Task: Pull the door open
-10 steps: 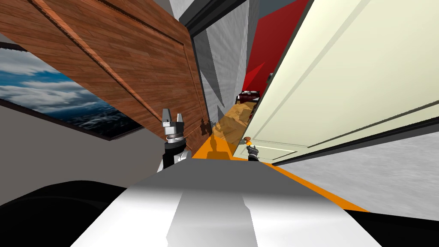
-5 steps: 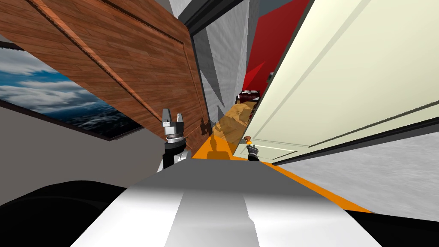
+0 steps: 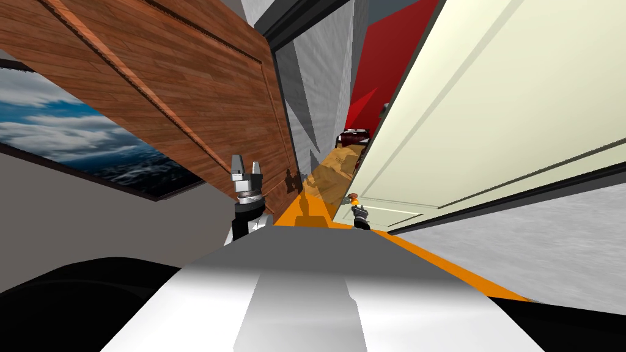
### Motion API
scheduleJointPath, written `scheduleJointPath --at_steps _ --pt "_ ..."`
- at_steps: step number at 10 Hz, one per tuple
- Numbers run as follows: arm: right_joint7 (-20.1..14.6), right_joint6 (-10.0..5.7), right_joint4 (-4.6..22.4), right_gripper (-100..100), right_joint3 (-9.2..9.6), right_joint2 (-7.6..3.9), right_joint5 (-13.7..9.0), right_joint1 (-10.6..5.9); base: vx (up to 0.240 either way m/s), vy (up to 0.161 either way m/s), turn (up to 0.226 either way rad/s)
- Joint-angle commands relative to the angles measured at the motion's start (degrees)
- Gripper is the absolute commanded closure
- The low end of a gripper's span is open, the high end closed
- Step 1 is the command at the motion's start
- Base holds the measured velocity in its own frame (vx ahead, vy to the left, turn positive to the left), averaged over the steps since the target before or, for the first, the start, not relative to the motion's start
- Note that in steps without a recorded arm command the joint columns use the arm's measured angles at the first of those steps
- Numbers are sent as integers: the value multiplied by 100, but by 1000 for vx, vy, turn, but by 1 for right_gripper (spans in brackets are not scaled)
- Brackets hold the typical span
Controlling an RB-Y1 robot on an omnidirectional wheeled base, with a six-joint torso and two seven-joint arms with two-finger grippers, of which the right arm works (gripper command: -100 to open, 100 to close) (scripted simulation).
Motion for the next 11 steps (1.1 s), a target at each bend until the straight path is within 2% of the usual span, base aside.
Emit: scheduleJointPath --at_steps 1,2,4,8,9,11 --pt "23 40 -88 -100 43 46 9 -159 -10 4 -15" --pt "23 40 -88 -100 43 46 9 -159 -7 8 -13" --pt "62 220 -141 -100 1 26 -26 -244 -11 23 -30" --pt "62 220 -141 -100 1 26 -26 -244 -4 3 1" --pt "99 392 -193 -100 -38 7 -61 -327 -12 18 -39" --pt "99 392 -193 -100 -38 7 -61 -327 -12 12 -13"
